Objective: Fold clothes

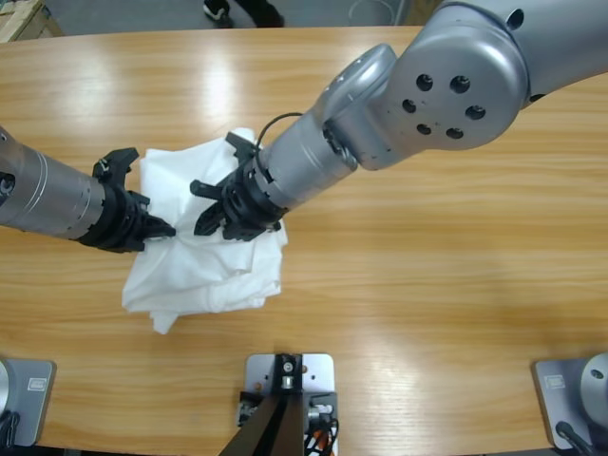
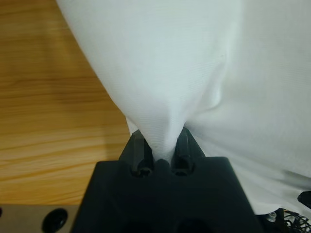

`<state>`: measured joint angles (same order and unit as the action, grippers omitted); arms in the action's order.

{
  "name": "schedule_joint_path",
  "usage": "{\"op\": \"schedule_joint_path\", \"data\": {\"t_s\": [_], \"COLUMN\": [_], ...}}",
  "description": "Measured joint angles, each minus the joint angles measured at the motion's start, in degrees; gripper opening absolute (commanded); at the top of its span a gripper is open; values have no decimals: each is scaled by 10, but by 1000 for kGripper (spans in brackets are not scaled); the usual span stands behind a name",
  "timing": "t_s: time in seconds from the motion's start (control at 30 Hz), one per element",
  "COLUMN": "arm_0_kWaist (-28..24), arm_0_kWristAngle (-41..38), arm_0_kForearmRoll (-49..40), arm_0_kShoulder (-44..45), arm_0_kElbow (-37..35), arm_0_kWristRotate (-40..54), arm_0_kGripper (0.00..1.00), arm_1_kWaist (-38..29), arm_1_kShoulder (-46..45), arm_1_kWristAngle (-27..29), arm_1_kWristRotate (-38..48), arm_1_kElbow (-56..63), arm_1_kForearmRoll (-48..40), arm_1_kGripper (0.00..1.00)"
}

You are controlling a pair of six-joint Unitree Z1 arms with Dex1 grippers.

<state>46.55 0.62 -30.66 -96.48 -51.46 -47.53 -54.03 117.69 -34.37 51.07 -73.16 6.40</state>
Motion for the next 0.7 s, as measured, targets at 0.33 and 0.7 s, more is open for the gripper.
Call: {"op": "schedule_joint_path", "data": {"t_s": [0.33, 0.7], "arm_0_kWaist": [-5, -8], "arm_0_kWristAngle": [12, 20], "arm_0_kForearmRoll": [8, 13], "arm_0_kShoulder": [63, 158], "arm_0_kElbow": [21, 20], "arm_0_kWristRotate": [8, 48], "arm_0_kGripper": [991, 0], "arm_1_kWaist": [-8, -8], "arm_1_kShoulder": [-17, -109], "arm_1_kWristAngle": [96, 164], "arm_1_kWristRotate": [-19, -88], "arm_1_kElbow": [-49, -75], "arm_1_kForearmRoll": [118, 195], "arm_1_kGripper": [983, 0]}}
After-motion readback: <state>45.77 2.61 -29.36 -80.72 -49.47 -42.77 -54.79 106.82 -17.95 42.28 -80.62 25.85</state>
